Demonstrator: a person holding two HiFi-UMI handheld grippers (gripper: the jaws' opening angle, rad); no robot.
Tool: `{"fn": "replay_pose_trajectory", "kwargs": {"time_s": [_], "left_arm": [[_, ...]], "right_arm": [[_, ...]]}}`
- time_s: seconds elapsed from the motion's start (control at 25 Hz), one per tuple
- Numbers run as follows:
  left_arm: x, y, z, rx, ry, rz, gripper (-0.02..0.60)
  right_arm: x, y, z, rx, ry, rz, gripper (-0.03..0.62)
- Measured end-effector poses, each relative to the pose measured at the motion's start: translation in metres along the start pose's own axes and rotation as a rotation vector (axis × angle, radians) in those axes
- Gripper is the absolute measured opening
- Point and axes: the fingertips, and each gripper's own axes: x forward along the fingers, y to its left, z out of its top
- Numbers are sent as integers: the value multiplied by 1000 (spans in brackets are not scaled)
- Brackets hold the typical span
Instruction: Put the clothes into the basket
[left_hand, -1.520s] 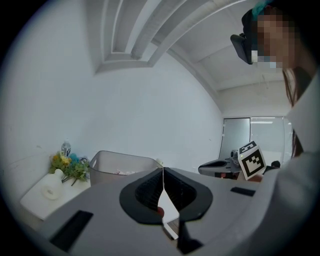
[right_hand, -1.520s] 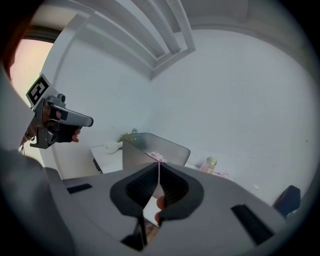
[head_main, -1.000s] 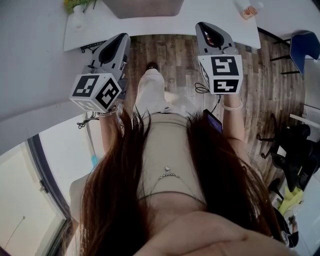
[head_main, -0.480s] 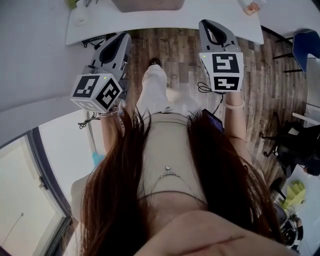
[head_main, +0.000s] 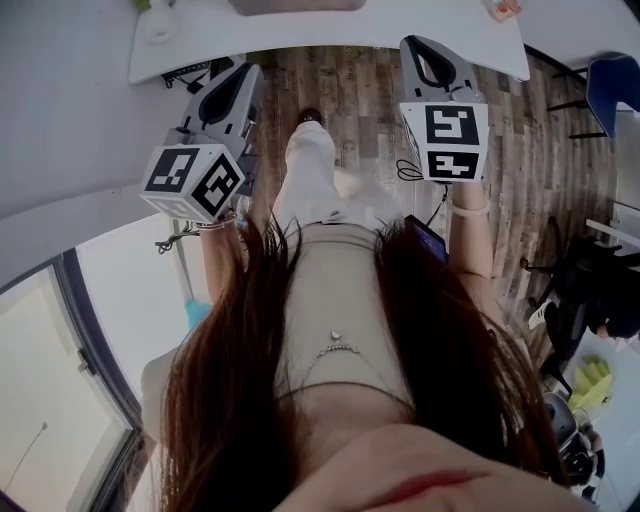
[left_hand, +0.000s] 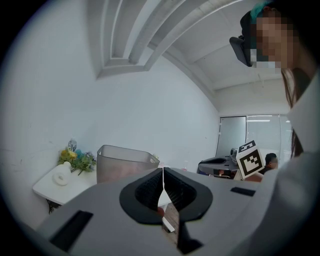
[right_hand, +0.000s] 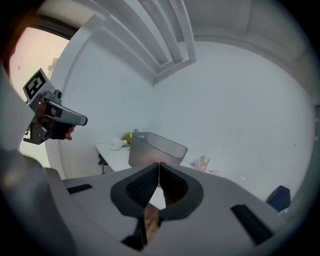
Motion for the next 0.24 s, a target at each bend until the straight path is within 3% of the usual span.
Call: {"fn": "replay_pose_trajectory", "kwargs": {"time_s": [0.24], "left_arm": [[-5, -6, -2, 11, 9, 9, 9]], "right_arm": [[-1, -1, 0, 1, -8, 8, 29]]}}
